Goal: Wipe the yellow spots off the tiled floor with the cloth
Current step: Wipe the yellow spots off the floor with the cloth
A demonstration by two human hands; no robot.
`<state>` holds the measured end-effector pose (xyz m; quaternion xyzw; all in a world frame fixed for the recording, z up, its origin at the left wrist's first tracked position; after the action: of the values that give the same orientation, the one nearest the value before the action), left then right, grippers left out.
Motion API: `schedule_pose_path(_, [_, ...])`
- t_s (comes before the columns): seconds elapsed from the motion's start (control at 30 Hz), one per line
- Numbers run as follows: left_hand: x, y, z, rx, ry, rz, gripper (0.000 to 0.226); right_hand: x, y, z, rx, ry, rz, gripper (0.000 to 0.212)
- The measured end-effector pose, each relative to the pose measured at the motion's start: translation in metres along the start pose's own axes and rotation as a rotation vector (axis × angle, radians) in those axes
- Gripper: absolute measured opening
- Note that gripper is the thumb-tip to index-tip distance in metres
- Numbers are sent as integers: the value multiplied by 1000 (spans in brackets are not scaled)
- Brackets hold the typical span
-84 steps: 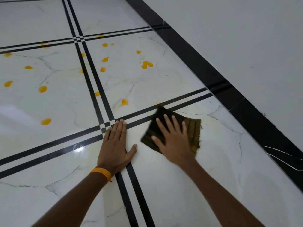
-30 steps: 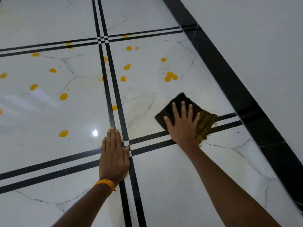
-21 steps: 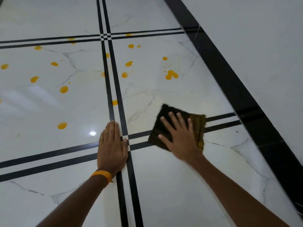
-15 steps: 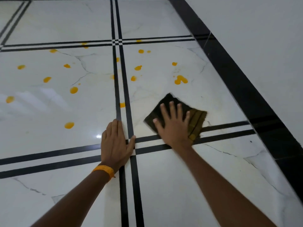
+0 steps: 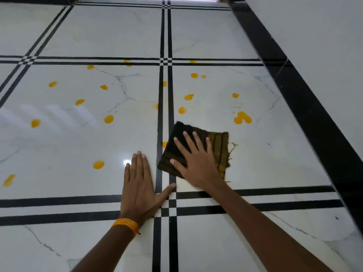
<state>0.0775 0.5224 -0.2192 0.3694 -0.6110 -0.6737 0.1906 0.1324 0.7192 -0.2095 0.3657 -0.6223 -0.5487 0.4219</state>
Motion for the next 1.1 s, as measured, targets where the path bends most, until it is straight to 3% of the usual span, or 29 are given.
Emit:
schedule_pose_path(0.17, [-3,4,1,8,16,0,127,-2,5,58,3,-194,0,76])
schedule_pose_path(0.27, [-3,7,3,-20,15,-15,126,51,0,66,33,-1,-6,71])
schedule_pose_path(0.37, [-4,6,3,-4,3,0,125,25,-2,32,3,115,-11,65])
schedule_pose_path(0.53, [2,6,1,9,-4,3,127,-68,13,44,-18,-298,-20,74])
schedule_pose_path(0.6, [2,5,0,8,-11,4,126,-38,12,16,-28,-234,-5,73])
schedule_pose_path(0.67, [1,4,0,-1,-16,24,127,-4,3,-39,6,-50,27,70])
schedule_pose_path(0.73, [0,3,0,3,-17,16,130,-26,5,-68,33,-9,38,70])
schedule_pose_path(0.87, [2,0,5,9,-21,42,133,-145,22,-22,-51,-410,-29,74])
schedule_pose_path(0.97, [2,-3,9,38,-60,101,131,-161,28,28,-43,-597,59,75])
schedule_pose_path(1.03, [4,-6,10,27,-76,105,129,-127,27,36,-68,-518,46,75])
schedule_pose_path(1.1, [5,-7,10,22,-79,100,127,-91,19,13,-41,-256,3,73])
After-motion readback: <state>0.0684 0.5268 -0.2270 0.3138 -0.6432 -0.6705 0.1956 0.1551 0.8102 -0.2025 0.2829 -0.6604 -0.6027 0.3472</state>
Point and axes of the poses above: each hand's wrist, its own z-axis towards the middle knuckle, its own y-axis out of the back of the hand, x = y × z, the point moved 2 cm from there along z, towards the middle knuckle, and after that the axes turned 3 degrees about -y, right-handed, at the moved point
